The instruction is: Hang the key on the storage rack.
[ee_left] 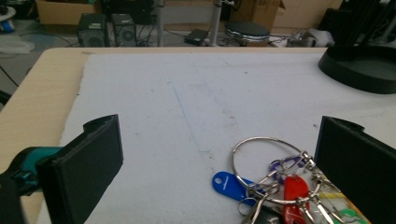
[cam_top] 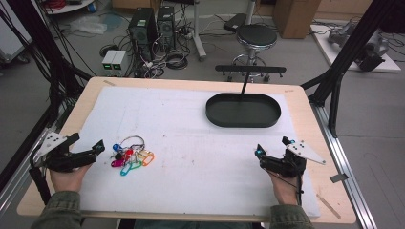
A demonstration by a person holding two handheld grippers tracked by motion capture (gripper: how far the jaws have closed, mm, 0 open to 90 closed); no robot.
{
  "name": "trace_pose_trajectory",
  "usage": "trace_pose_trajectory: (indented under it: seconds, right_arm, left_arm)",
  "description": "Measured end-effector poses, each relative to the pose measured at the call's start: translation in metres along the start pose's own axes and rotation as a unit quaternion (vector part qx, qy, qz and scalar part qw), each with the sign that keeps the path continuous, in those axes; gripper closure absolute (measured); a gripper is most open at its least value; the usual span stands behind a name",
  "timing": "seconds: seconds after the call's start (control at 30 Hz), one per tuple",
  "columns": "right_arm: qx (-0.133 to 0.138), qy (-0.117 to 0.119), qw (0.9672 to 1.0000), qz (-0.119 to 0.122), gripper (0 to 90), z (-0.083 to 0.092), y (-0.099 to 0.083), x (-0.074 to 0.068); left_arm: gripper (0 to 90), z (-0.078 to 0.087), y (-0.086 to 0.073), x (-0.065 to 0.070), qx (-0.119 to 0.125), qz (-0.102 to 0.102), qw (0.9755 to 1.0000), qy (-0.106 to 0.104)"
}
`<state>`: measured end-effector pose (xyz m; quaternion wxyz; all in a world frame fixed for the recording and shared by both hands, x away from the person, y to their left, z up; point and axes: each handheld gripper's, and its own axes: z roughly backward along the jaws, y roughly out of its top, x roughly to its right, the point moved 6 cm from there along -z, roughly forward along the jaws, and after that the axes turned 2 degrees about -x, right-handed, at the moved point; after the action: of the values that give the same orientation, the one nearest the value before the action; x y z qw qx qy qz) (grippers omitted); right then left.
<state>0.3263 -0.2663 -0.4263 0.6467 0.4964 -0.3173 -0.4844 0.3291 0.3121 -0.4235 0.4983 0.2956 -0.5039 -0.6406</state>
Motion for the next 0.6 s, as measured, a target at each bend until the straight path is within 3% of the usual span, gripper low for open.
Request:
trace_pose_trajectory:
  seconds: [0.07,0.33,0.5,0.6]
  right_arm:
    - [0.002,0.000,1.0000,0.001,0.4,0.000,0.000,0.000]
    - [-0.009,0.002,1.0000,0.000,0.4,-0.002,-0.002,0.000]
    - [-0.008,0.001,1.0000,-0.003,0.4,-0.001,-0.001,0.001]
    - [-0.011,0.002,0.9999,-0.005,0.4,-0.001,-0.002,0.001]
  left_arm:
    - [1.7,0.000,0.003,0.003,0.004,0.005,0.9999,-0.010]
    - [1.7,-0.004,0.007,0.017,-0.002,-0.013,0.9995,-0.027]
    - [1.7,-0.011,0.006,0.028,-0.024,-0.050,0.9980,-0.032]
    - [1.7,-0.013,0.006,0.031,-0.027,-0.060,0.9974,-0.030]
